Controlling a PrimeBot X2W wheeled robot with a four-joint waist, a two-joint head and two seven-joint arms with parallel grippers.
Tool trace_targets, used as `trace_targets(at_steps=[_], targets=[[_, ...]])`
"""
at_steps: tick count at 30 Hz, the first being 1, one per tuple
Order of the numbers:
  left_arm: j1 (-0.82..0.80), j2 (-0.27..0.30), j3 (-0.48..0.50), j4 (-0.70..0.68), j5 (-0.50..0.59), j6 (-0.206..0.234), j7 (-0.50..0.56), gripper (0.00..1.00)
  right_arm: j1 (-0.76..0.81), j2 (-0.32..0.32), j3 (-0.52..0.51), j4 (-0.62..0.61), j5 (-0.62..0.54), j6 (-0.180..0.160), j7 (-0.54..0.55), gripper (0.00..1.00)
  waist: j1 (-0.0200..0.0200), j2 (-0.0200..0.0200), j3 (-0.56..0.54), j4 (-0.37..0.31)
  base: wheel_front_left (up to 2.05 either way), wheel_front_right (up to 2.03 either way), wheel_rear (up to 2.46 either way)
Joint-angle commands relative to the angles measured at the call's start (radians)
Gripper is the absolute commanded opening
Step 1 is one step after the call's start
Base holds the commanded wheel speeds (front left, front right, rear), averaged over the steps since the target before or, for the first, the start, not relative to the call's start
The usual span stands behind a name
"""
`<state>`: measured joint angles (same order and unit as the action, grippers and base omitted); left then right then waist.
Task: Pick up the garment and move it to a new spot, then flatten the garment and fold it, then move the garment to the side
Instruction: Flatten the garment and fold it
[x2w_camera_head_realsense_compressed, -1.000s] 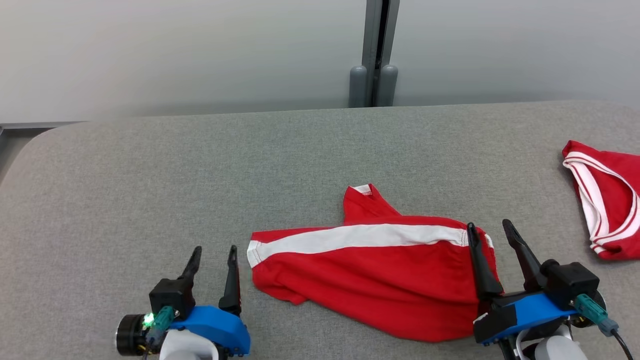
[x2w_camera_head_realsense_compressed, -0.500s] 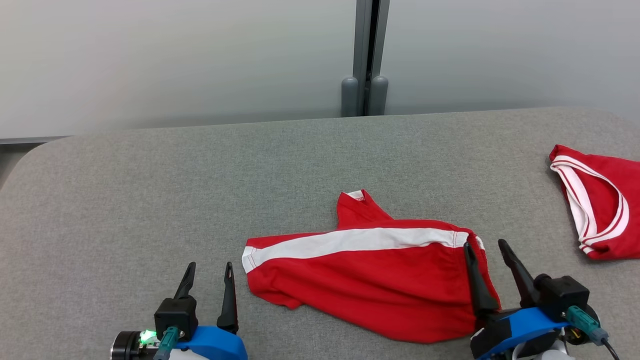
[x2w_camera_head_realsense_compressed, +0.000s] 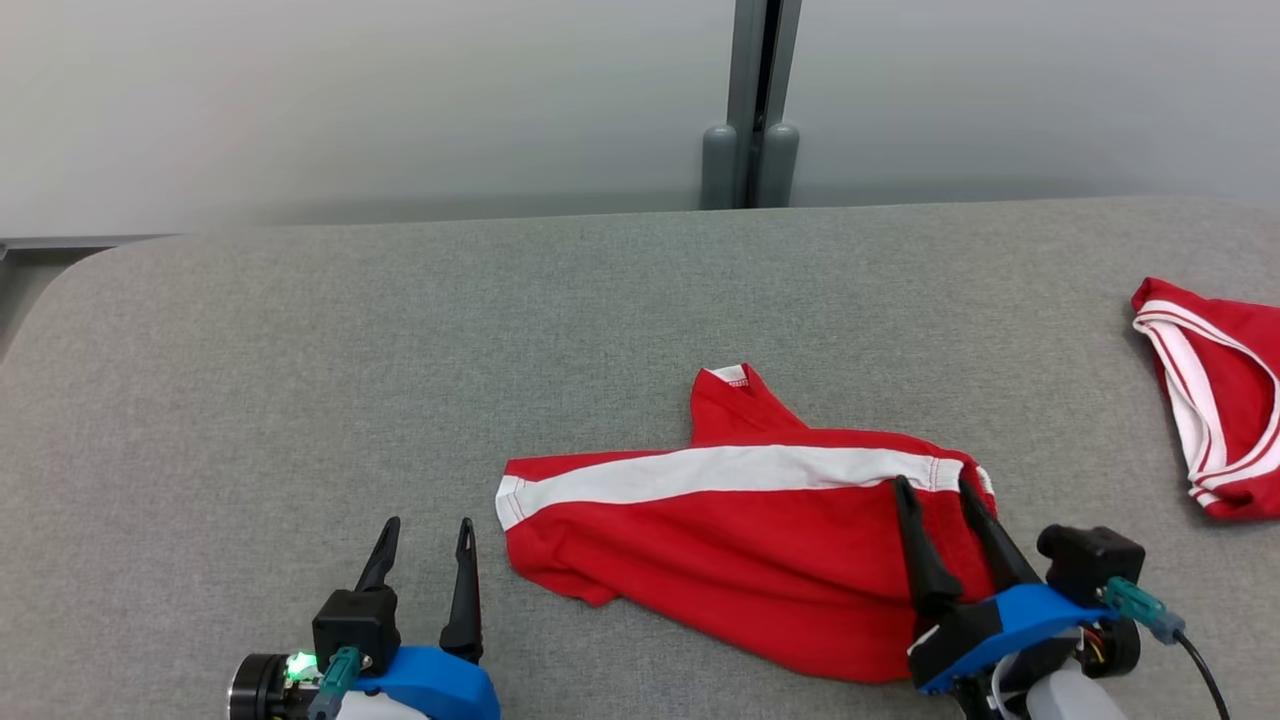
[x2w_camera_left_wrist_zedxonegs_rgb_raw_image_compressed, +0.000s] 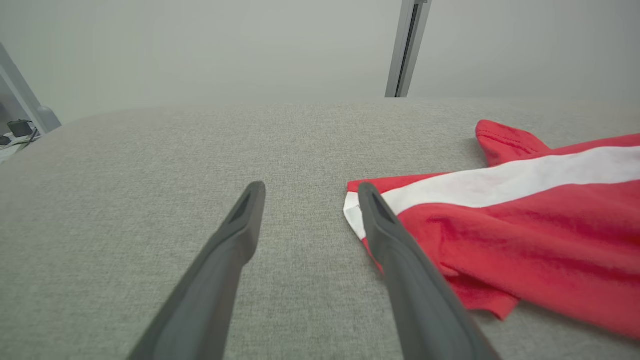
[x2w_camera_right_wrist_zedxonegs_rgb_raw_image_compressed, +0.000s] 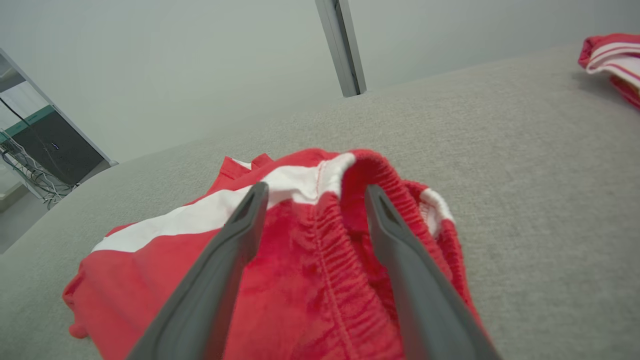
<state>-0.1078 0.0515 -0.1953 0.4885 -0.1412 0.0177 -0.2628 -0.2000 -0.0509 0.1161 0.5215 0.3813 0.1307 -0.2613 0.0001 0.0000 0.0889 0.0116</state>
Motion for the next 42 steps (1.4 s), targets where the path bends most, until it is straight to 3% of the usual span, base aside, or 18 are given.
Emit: trace_targets(at_steps=[1, 9, 10, 12, 15, 21, 30, 42], targets=[[-0.013, -0.001, -0.002, 0.001, -0.010, 0.001, -0.003, 1.00, -0.028, -0.001, 0.014, 0.023, 0.014, 0.000, -0.005, 1.00, -0.0001, 0.0000, 0.008, 0.006, 0.00, 0.00, 0.00], [-0.018, -0.001, -0.021, 0.003, -0.036, 0.009, -0.003, 1.00, -0.078, -0.022, 0.067, 0.063, 0.074, 0.000, -0.005, 1.00, -0.0001, 0.0000, 0.026, 0.010, 0.00, 0.00, 0.00], [-0.018, -0.001, -0.023, 0.003, -0.038, 0.009, -0.003, 1.00, -0.082, -0.025, 0.071, 0.063, 0.079, 0.000, -0.005, 0.96, -0.0001, 0.0000, 0.027, 0.010, 0.00, 0.00, 0.00], [-0.020, -0.001, -0.028, 0.004, -0.045, 0.009, -0.003, 1.00, -0.087, -0.031, 0.073, 0.058, 0.086, 0.000, -0.005, 0.71, -0.0001, 0.0000, 0.030, 0.008, 0.00, 0.00, 0.00], [-0.025, -0.001, -0.031, 0.004, -0.056, 0.007, -0.003, 1.00, -0.086, -0.036, 0.072, 0.045, 0.080, 0.000, -0.005, 0.00, -0.0001, 0.0000, 0.034, 0.003, 0.00, 0.00, 0.00], [-0.062, -0.001, -0.049, -0.004, -0.106, -0.021, -0.003, 1.00, -0.082, -0.051, 0.061, 0.001, 0.076, 0.000, -0.005, 0.00, -0.0001, 0.0000, 0.059, -0.012, 0.00, 0.00, 0.00], [-0.154, -0.001, -0.089, 0.091, -0.263, -0.100, -0.003, 1.00, -0.056, -0.086, 0.069, -0.045, 0.047, 0.000, -0.005, 0.00, -0.0001, 0.0000, 0.100, -0.049, 0.00, 0.00, 0.00], [-0.268, -0.001, -0.124, 0.228, -0.450, -0.150, -0.003, 1.00, -0.075, -0.088, 0.088, -0.058, 0.043, 0.000, -0.005, 0.00, -0.0001, 0.0000, 0.148, -0.088, 0.00, 0.00, 0.00]])
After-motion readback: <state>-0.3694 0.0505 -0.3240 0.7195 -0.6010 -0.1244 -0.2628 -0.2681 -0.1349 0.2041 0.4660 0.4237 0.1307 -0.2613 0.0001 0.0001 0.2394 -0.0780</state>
